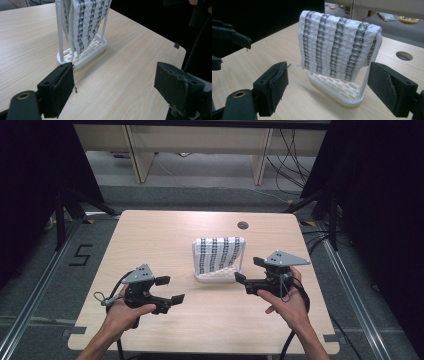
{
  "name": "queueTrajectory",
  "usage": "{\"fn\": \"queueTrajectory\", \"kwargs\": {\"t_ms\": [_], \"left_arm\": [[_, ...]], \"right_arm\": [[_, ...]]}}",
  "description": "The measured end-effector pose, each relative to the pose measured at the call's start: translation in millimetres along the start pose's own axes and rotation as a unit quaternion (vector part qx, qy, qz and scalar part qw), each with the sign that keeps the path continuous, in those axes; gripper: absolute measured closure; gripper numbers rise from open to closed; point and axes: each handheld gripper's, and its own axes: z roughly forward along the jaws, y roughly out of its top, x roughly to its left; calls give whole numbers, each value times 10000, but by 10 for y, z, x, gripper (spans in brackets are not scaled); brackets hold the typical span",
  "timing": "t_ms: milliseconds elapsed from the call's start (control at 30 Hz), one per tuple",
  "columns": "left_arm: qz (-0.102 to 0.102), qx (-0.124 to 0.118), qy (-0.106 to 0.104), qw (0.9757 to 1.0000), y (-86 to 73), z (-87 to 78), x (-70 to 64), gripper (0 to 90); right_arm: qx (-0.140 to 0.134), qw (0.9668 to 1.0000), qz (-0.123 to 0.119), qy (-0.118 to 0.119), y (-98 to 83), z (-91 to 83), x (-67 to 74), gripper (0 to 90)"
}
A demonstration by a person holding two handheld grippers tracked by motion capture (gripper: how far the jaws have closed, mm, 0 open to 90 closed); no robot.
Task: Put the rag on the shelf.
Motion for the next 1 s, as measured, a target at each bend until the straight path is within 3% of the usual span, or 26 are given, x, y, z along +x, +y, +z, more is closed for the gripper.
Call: {"fn": "queueTrajectory", "kwargs": {"t_ms": [67,133,167,233,333,367,400,633,700,800,833,867,900,933,1000], "left_arm": [[14,37,-24,10000,-44,2,4,154],[10,52,-40,10000,-79,15,14,154],[-4,38,-63,10000,-104,29,22,154],[-26,101,-55,9999,-145,45,32,154],[-14,129,-66,9999,-212,61,45,154],[-42,143,-87,9999,-226,64,44,154],[-24,167,-39,9998,-246,60,41,154],[-46,220,-36,9997,-365,54,30,154],[-57,242,-90,9997,-417,67,28,154],[-36,323,-96,9994,-485,88,31,154],[-30,378,-91,9992,-506,94,38,154],[-64,333,-111,9994,-529,112,42,154],[-62,331,-87,9994,-541,120,43,154],[-107,422,-52,9990,-548,122,41,154],[-79,378,-121,9992,-572,139,53,153]], "right_arm": [[-48,9999,-86,22,-20,-5,3,179],[-13,10000,3,39,-49,-20,20,179],[-84,9999,-92,55,-59,-9,9,179],[-16,10000,59,38,-77,-21,26,179],[-29,9999,89,79,-121,-2,24,179],[-22,10000,-72,1,-135,-4,7,179],[20,9999,78,96,-181,15,29,181],[116,9999,71,44,-334,52,57,187],[177,9997,185,37,-394,62,95,187],[197,9997,130,70,-456,73,103,188],[105,9999,6,82,-470,90,87,188],[63,9999,101,80,-498,101,110,188],[111,9999,15,69,-512,98,103,188],[233,9996,140,116,-528,92,127,188],[234,9996,60,150,-572,115,133,188]]}}
